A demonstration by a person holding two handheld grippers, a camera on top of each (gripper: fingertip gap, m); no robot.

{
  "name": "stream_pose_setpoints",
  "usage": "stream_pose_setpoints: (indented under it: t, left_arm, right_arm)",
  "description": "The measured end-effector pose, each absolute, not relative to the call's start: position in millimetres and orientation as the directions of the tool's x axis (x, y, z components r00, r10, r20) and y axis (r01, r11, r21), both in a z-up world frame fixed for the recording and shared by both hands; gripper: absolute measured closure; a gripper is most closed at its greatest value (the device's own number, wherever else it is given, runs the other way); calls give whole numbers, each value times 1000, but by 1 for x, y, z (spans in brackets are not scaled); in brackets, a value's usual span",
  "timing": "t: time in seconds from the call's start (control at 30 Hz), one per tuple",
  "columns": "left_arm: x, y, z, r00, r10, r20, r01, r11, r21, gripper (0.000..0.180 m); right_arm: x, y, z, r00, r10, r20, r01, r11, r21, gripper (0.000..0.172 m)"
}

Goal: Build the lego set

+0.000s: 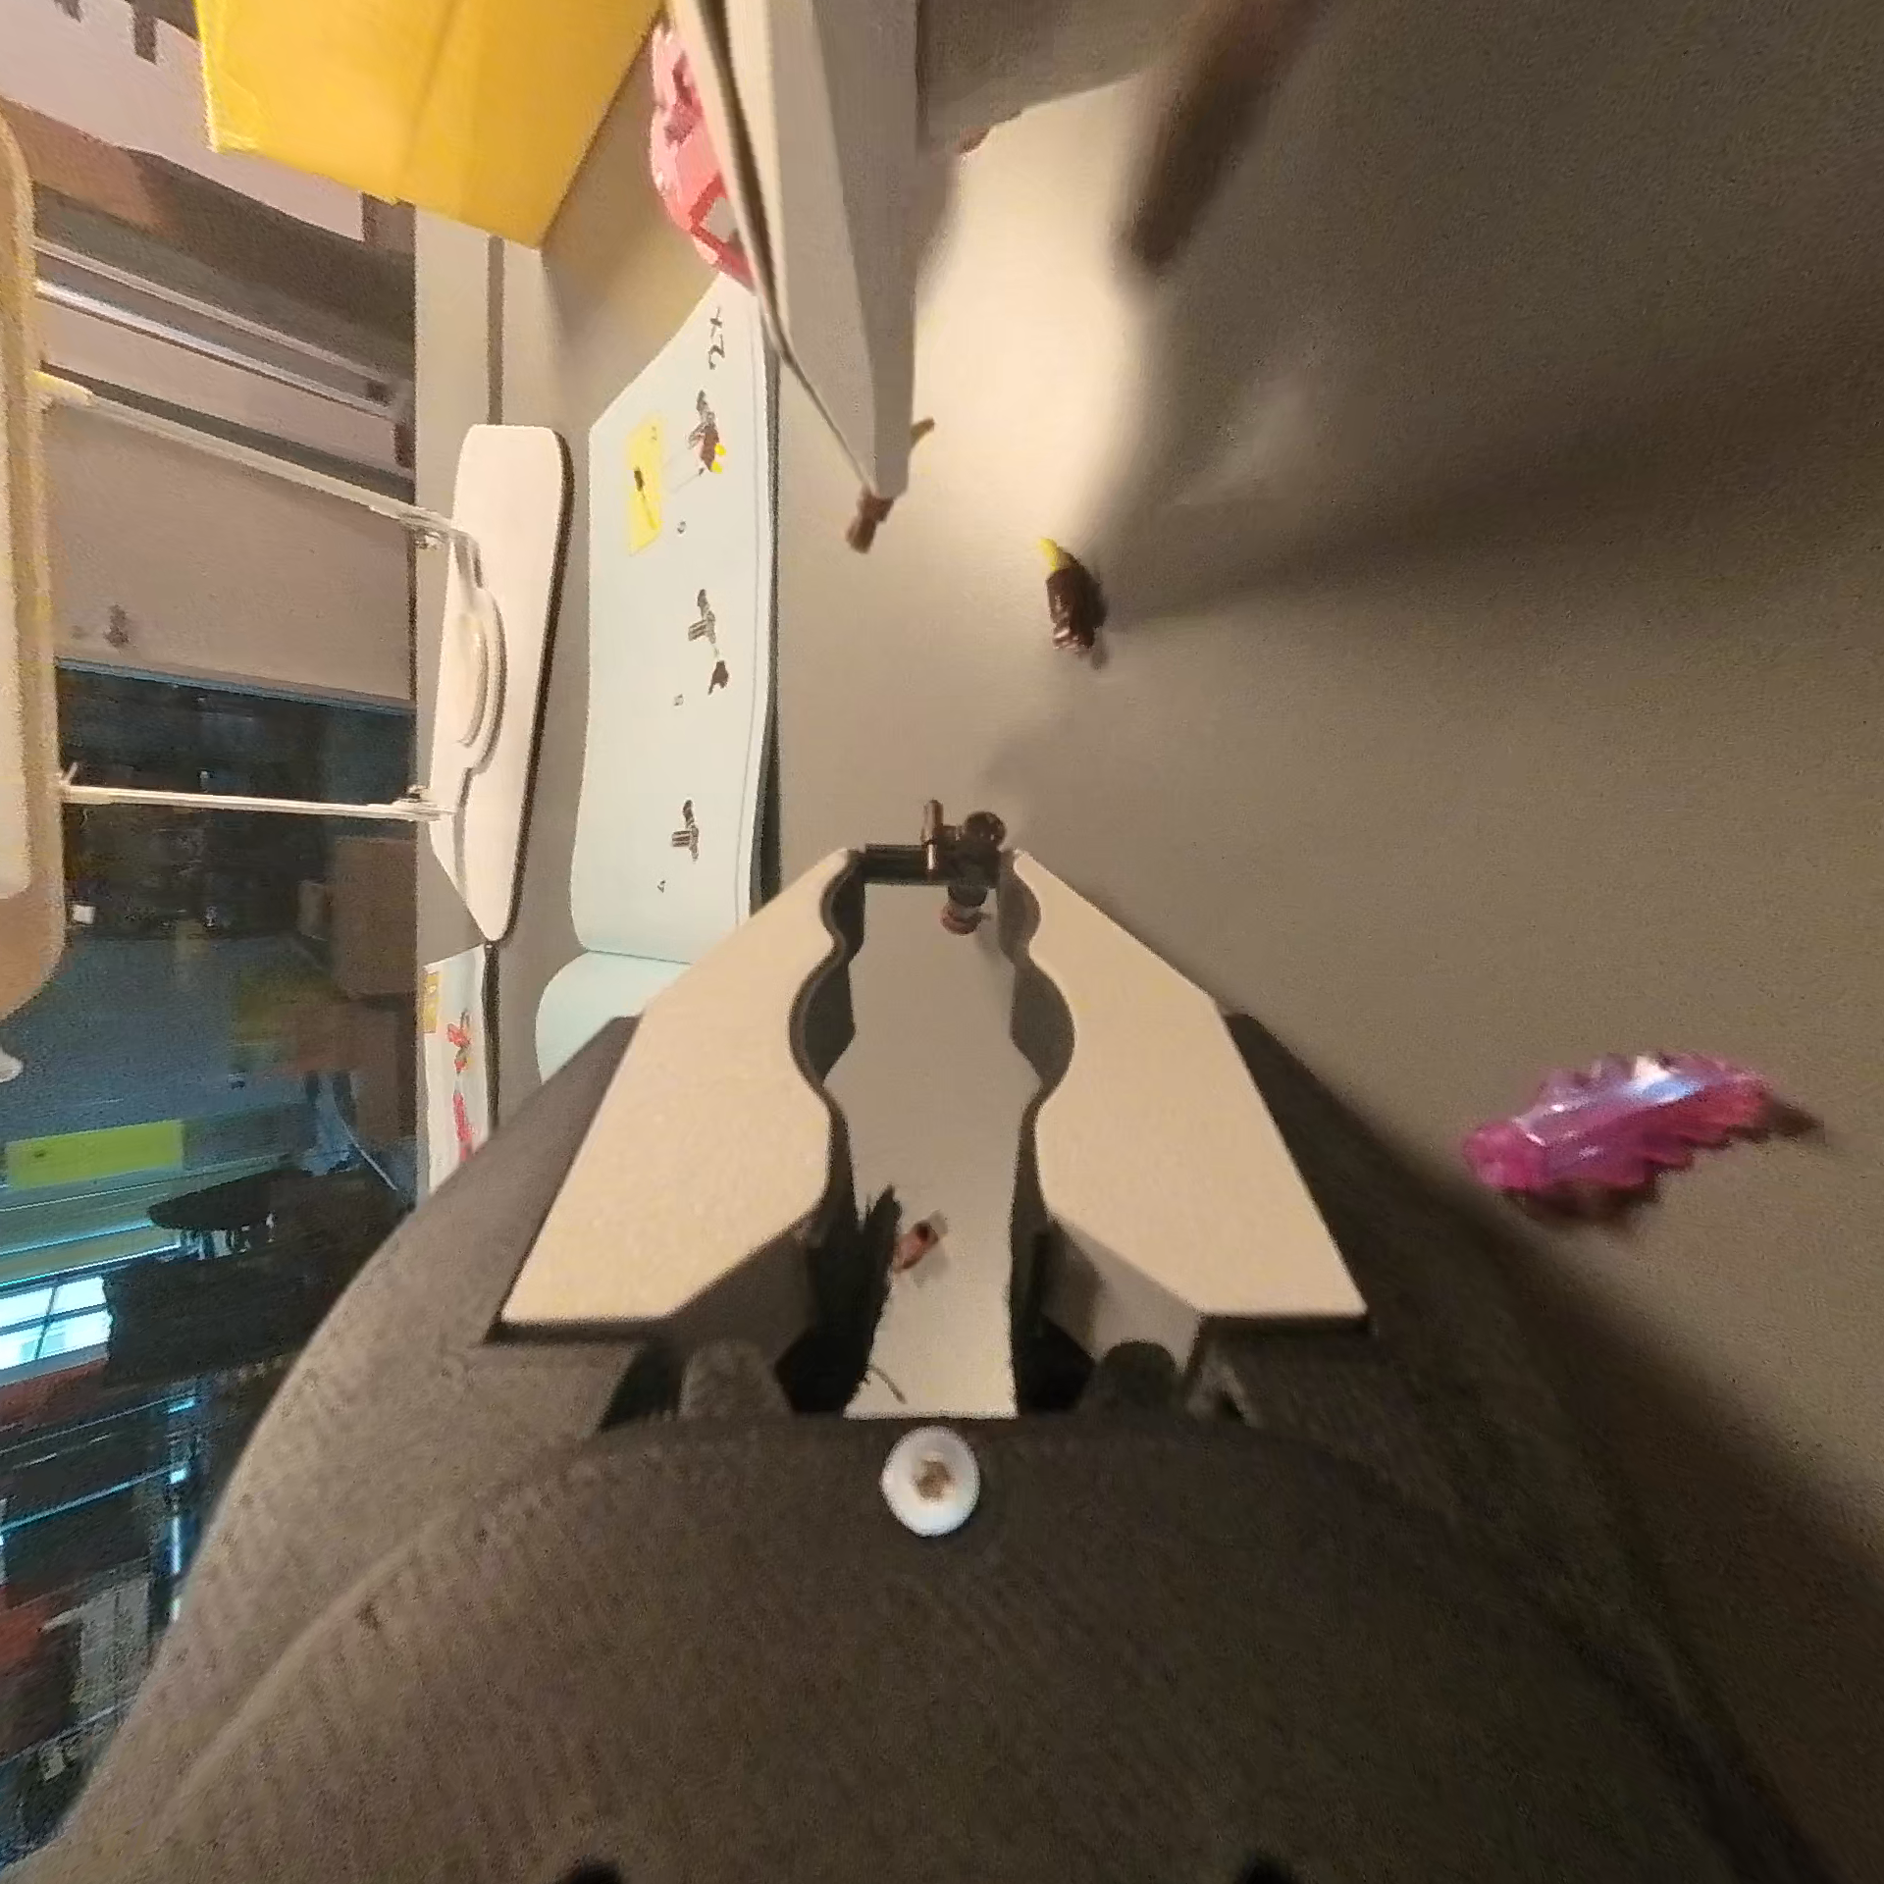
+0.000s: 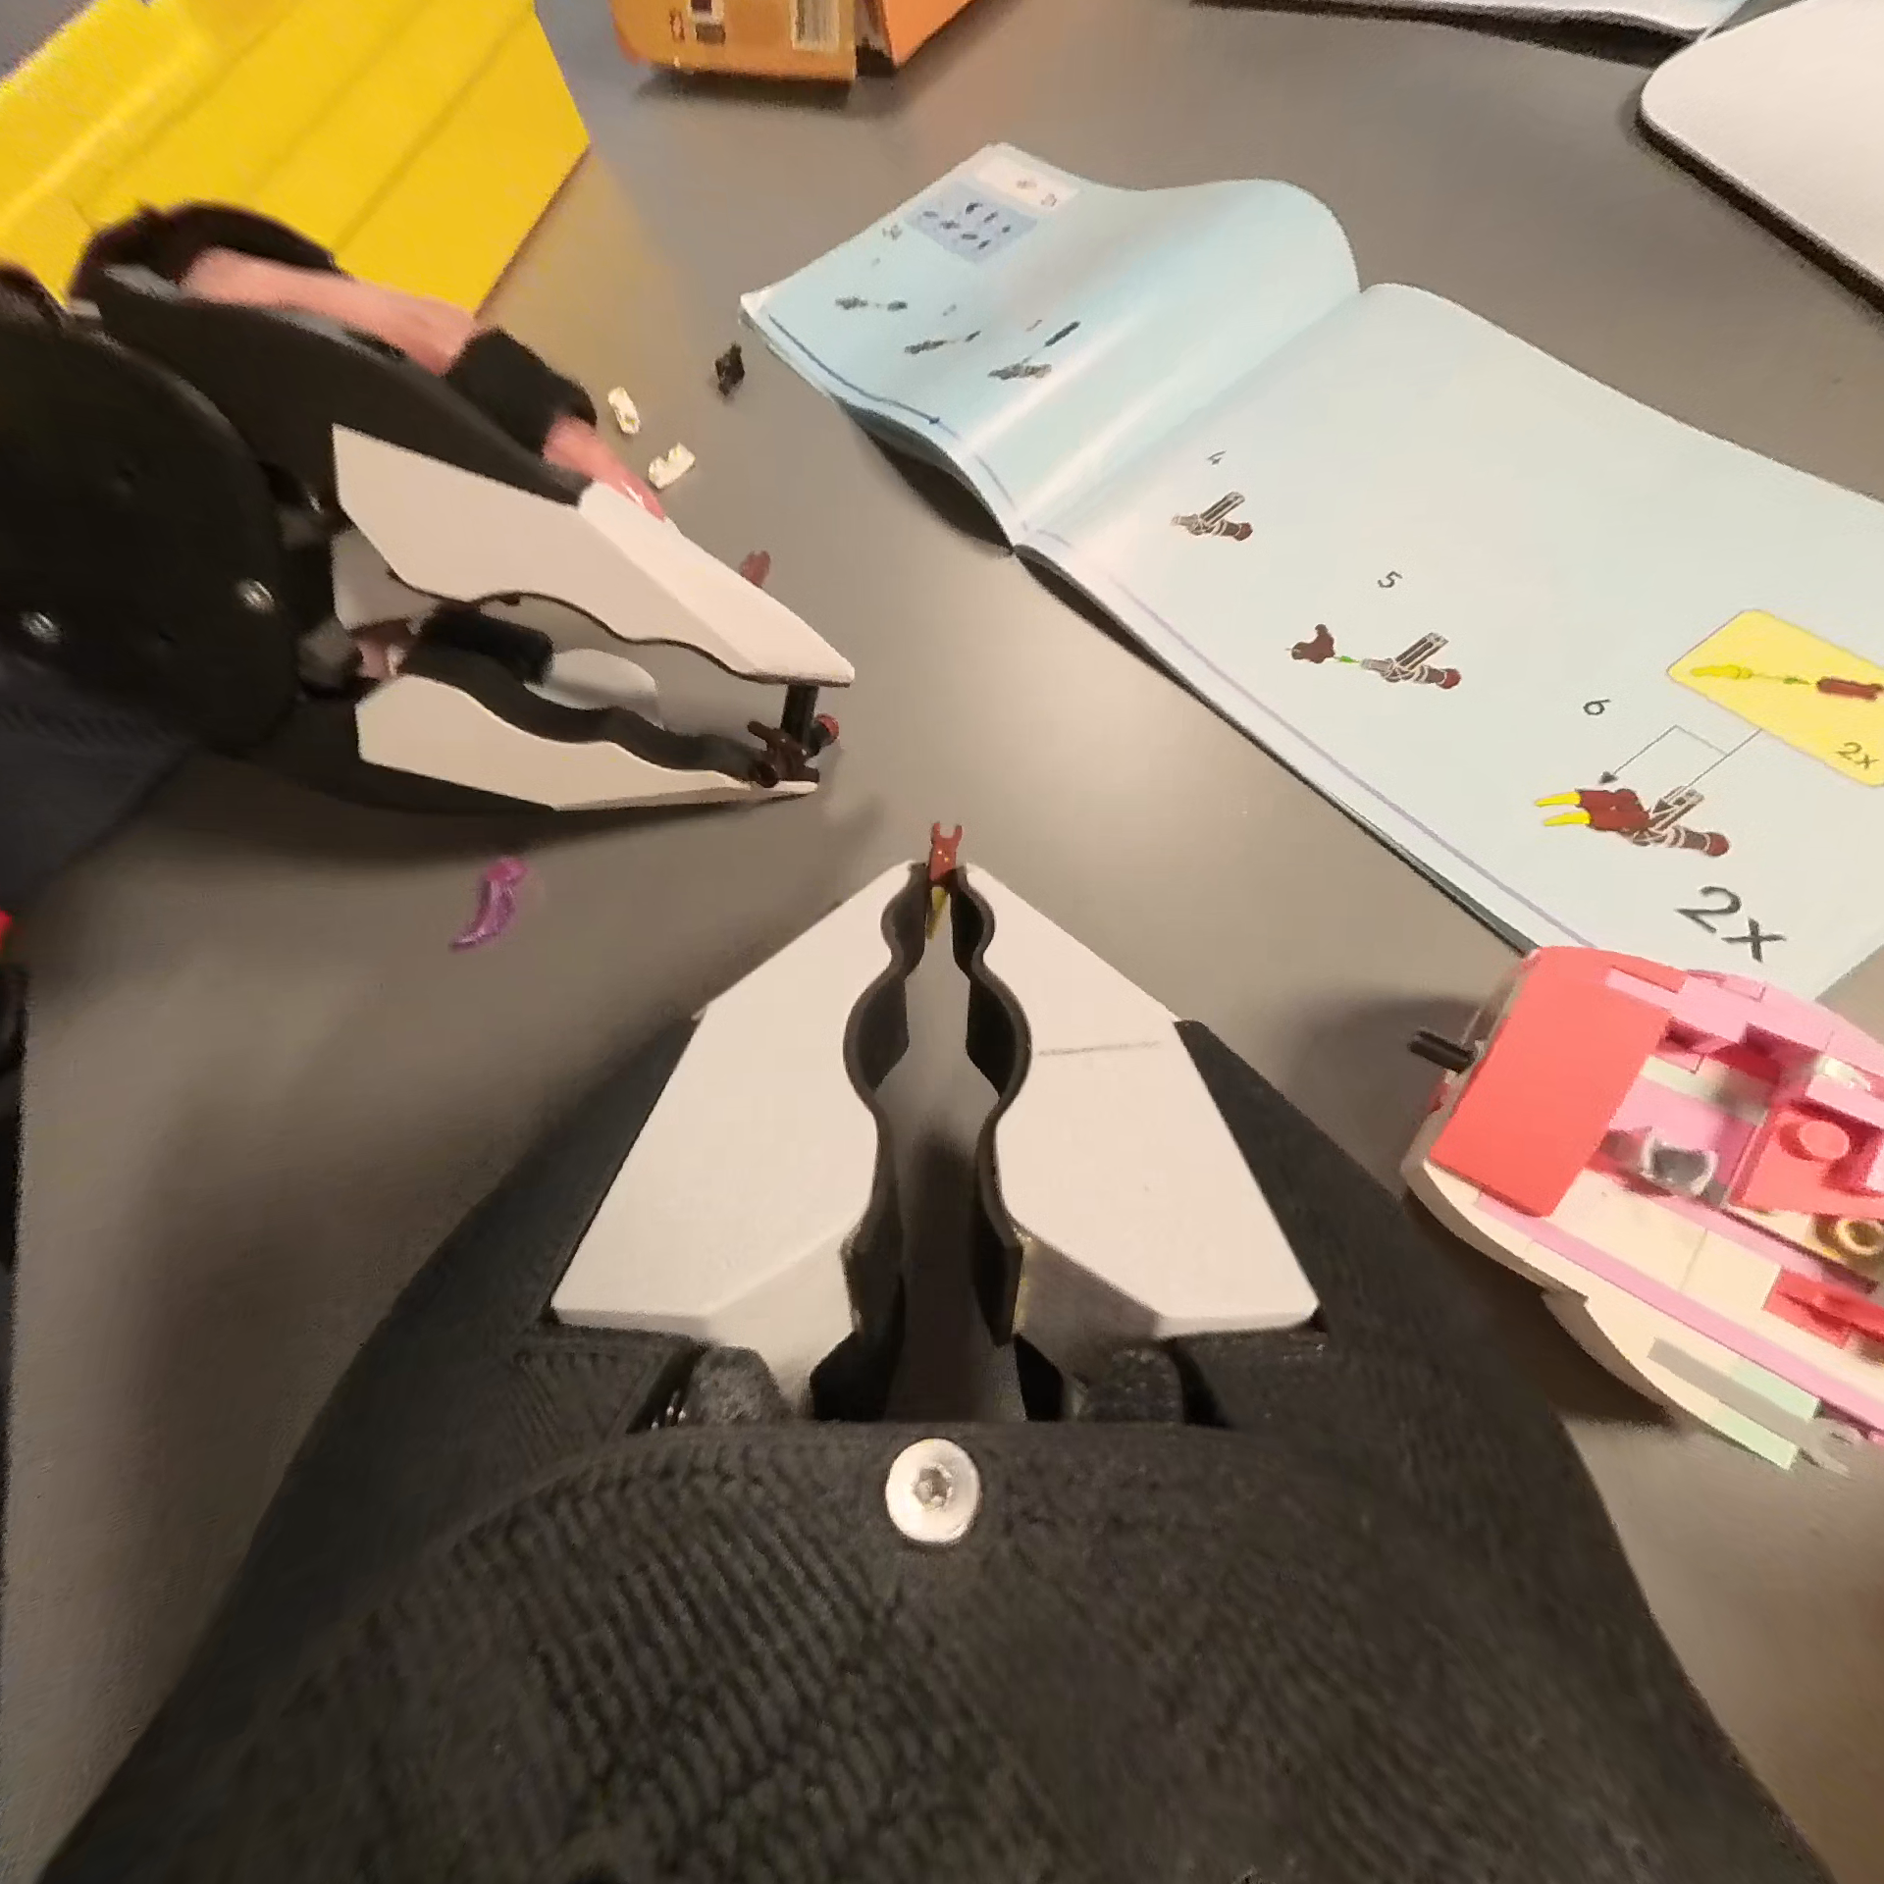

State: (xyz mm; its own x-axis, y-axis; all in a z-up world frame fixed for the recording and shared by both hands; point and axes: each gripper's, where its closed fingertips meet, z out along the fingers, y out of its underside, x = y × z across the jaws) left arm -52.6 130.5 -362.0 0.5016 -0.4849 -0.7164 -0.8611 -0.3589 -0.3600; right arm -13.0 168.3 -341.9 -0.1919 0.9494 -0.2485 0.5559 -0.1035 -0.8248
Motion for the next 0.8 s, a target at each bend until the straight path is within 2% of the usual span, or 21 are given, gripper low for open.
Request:
stream_pose_setpoints:
  t: [0.13,0.27,0.33,0.4,0.5,0.57,0.7,0.8]
  left_arm:
    - [-50,124,-361,506,-514,-693,-860,-365,-357,152]
    - [-50,118,-358,545,-525,-654,-837,-387,-387,138]
    - [-48,118,-355,594,-524,-610,-804,-391,-447,128]
    - [-39,119,-348,658,-523,-543,-748,-365,-555,125]
    - [-17,119,-331,734,-549,-400,-617,-292,-730,136]
    - [-7,116,-323,752,-583,-307,-536,-269,-801,143]
    - [3,111,-318,730,-632,-263,-491,-217,-843,166]
    - [9,109,-316,710,-654,-261,-484,-185,-855,173]
  right_arm:
    - [-12,164,-347,-248,958,-145,559,19,-829,169]
    - [-11,161,-349,-303,952,-47,538,130,-833,169]
    - [-10,158,-348,-342,940,5,512,192,-837,169]
    - [-8,150,-343,-412,908,78,449,277,-850,169]
    - [-4,132,-334,-506,841,193,323,392,-861,169]
    - [-1,121,-327,-544,804,240,250,428,-868,169]
    - [5,108,-315,-584,757,292,149,454,-878,169]
    - [7,106,-312,-592,745,307,122,459,-880,169]
